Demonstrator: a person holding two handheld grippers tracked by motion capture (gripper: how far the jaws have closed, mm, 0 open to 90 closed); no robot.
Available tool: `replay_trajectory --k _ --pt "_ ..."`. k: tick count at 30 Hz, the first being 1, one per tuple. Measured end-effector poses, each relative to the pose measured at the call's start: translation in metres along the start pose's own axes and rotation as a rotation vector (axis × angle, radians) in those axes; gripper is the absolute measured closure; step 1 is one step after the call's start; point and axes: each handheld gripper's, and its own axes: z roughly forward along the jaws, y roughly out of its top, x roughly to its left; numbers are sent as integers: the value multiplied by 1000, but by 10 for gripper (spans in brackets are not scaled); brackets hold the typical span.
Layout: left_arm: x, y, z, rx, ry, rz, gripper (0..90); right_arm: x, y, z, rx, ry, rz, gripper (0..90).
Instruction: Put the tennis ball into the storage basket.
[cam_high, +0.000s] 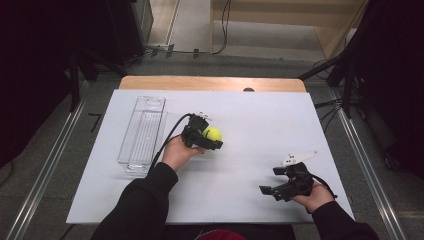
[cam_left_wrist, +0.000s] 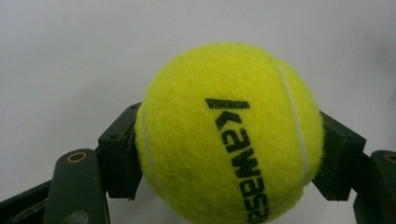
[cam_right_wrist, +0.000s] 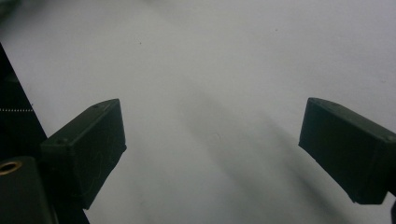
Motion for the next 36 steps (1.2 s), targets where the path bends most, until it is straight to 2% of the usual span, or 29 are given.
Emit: replay_trajectory --k 18,29,36 --pt "-3 2 -14 27 -18 20 264 0 0 0 -1 2 0 53" --pt "-3 4 -23 37 -45 10 264 0 0 0 -3 3 -1 53" --pt "-3 5 -27 54 -44 17 265 0 0 0 -1 2 0 53"
